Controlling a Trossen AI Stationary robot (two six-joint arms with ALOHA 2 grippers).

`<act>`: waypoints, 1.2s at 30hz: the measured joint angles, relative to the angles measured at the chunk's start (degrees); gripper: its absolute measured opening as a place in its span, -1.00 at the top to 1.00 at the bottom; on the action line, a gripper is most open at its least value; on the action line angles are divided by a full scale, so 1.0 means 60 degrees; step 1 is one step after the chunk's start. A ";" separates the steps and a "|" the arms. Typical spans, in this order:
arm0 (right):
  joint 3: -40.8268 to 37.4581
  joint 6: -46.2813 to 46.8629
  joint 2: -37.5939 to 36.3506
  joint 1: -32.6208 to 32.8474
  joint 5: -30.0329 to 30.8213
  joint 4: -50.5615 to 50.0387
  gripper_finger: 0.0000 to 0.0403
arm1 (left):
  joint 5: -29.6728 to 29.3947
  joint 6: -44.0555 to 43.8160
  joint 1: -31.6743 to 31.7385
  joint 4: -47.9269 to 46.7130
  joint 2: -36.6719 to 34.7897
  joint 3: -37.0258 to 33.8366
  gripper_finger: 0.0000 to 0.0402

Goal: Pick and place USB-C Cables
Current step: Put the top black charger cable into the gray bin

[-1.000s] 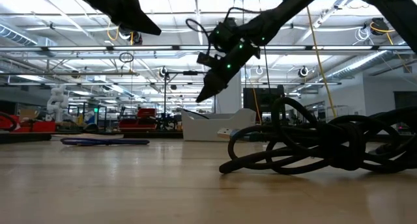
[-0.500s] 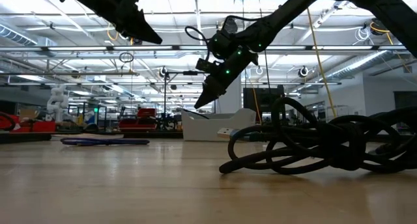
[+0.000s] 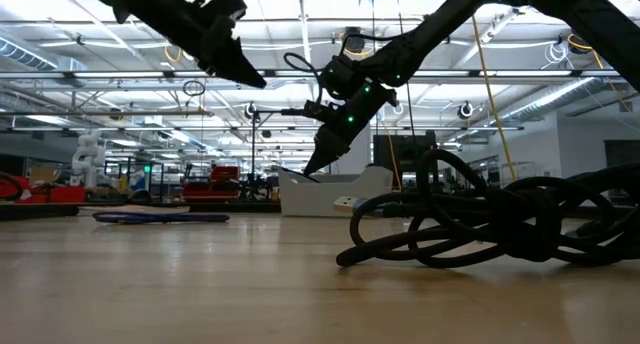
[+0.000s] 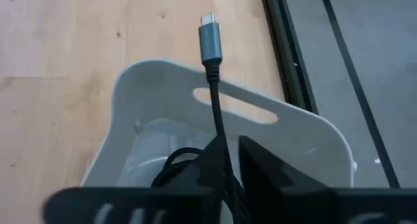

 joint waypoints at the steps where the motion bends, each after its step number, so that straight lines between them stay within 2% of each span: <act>1: 0.0000 0.0000 0.0000 0.0004 0.0000 -0.0012 0.90 | 0.0004 0.0013 0.0027 0.0031 0.0054 0.0000 0.81; 3: 0.0000 0.0007 0.0000 0.0004 -0.0028 -0.0105 0.97 | 0.0018 0.0012 0.0076 0.0134 0.0148 0.0000 0.81; 5: 0.0000 0.0080 0.0000 0.0022 -0.0039 -0.0112 0.95 | 0.0018 0.0012 0.0145 0.0143 0.0152 0.0000 0.81; 12: -0.0004 0.0215 0.0000 0.0079 0.0007 -0.0025 0.54 | 0.0015 -0.0002 0.0216 0.0225 0.0145 0.0000 0.81; 14: -0.0004 0.0258 0.0000 0.0084 0.0295 0.0084 0.43 | 0.0015 -0.0005 0.0213 0.0228 0.0147 0.0000 0.81; 17: -0.0004 0.0233 0.0009 0.0084 0.0446 0.0182 0.37 | 0.0015 -0.0010 0.0209 0.0260 0.0144 0.0000 0.81; 23: -0.0011 0.0197 0.0413 0.0080 0.0487 0.0073 0.54 | 0.0011 -0.0024 0.0209 0.0402 0.0144 0.0000 0.81; 29: -0.0011 0.0229 0.0453 0.0087 0.0757 0.0097 0.94 | 0.0011 -0.0028 0.0209 0.0401 0.0140 0.0000 0.81; 36: -0.0011 0.0493 -0.0017 0.0157 0.1251 -0.0781 0.95 | 0.0005 0.0004 0.0249 0.0390 0.0140 0.0000 0.81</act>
